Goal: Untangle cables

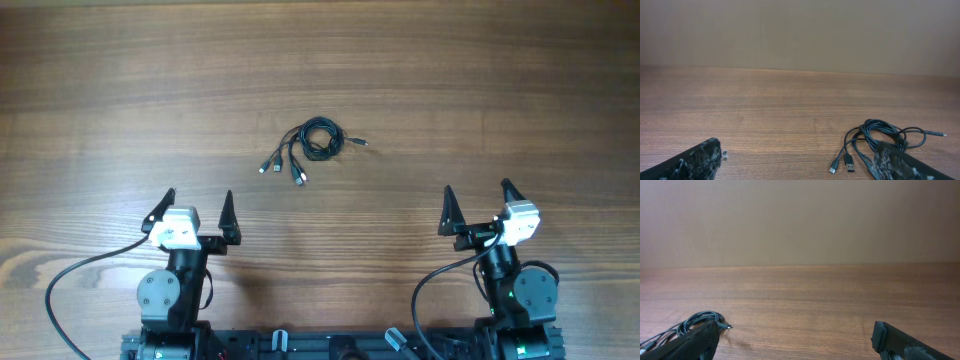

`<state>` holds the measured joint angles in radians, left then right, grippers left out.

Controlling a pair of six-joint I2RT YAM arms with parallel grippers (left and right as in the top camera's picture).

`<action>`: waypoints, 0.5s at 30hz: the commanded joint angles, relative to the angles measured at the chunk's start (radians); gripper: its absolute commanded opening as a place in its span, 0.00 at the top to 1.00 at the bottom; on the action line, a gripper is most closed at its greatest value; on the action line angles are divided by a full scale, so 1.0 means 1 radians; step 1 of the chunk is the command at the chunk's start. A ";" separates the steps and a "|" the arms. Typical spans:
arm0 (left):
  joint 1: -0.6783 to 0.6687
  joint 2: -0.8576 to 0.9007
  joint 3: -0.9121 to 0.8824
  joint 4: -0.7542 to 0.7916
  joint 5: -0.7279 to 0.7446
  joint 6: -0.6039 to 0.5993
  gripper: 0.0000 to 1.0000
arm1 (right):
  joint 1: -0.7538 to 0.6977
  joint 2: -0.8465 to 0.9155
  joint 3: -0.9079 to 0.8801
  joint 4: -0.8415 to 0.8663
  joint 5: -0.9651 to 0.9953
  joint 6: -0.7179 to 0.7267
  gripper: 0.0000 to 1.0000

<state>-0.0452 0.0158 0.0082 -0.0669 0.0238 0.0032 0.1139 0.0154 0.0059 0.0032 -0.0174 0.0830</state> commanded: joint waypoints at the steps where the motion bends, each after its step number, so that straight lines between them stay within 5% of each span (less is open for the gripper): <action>1: -0.004 0.001 -0.003 0.002 0.009 0.019 0.00 | -0.007 -0.011 -0.001 0.003 0.017 0.014 0.00; 15: -0.004 0.001 -0.003 -0.005 0.009 0.019 0.00 | -0.007 -0.011 -0.001 0.003 0.017 0.014 0.00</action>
<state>-0.0452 0.0158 0.0082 -0.0673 0.0238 0.0032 0.1139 0.0154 0.0059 0.0032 -0.0174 0.0830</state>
